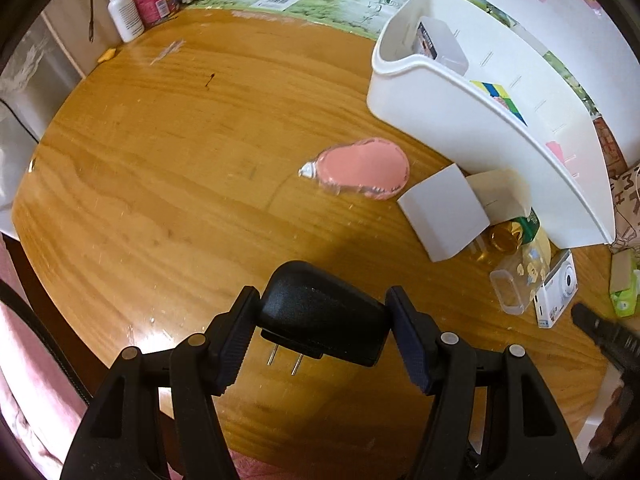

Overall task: Organize rigid objects
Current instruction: 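Lower the right gripper onto the white round-lens gadget and close on it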

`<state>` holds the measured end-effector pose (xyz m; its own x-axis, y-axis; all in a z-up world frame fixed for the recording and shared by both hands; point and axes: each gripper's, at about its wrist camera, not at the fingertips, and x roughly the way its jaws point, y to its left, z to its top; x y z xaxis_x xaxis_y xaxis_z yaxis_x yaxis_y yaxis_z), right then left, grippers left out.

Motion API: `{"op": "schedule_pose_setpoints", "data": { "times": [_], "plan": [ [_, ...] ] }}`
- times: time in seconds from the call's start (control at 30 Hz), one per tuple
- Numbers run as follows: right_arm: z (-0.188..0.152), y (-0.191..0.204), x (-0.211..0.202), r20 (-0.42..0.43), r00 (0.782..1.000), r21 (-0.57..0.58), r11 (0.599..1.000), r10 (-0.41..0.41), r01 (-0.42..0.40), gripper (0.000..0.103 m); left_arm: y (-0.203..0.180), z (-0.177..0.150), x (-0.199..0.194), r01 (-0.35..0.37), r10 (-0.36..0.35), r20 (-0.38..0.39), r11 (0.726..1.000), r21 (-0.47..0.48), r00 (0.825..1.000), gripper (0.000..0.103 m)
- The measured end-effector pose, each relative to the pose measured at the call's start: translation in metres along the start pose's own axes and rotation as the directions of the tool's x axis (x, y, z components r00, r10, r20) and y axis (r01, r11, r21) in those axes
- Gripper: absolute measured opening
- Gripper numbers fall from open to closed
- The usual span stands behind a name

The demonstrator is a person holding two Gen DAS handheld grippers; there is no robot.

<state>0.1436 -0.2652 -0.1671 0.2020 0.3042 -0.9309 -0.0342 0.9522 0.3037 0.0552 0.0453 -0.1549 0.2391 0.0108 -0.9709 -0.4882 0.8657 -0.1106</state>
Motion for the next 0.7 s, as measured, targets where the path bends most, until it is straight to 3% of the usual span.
{"op": "schedule_pose_setpoints", "data": {
  "times": [0.07,0.17,0.27,0.37,0.7],
  "plan": [
    [0.01,-0.003,0.004,-0.021,0.999,0.048,0.998,0.029,-0.028,0.037,0.004,-0.002,0.002,-0.002,0.002,0.001,1.0,-0.001,1.0,0.068],
    [0.019,-0.003,0.013,-0.046,0.998,0.106,0.994,0.042,-0.036,0.057,0.0,-0.004,-0.001,-0.009,0.009,0.0,1.0,-0.002,1.0,0.068],
    [0.03,-0.012,0.021,-0.072,0.996,0.187,0.981,0.057,-0.043,0.059,-0.002,-0.006,-0.002,-0.018,0.018,-0.009,1.0,-0.004,1.0,0.068],
    [0.036,-0.019,0.024,-0.085,0.995,0.256,0.966,0.052,-0.028,0.07,0.001,-0.004,-0.001,-0.031,0.031,-0.015,1.0,-0.006,0.999,0.068],
    [0.053,-0.017,0.042,-0.153,0.986,0.335,0.934,-0.072,0.12,0.07,0.001,0.005,0.002,-0.049,0.049,-0.024,0.999,0.017,0.998,0.068]
  ]
}}
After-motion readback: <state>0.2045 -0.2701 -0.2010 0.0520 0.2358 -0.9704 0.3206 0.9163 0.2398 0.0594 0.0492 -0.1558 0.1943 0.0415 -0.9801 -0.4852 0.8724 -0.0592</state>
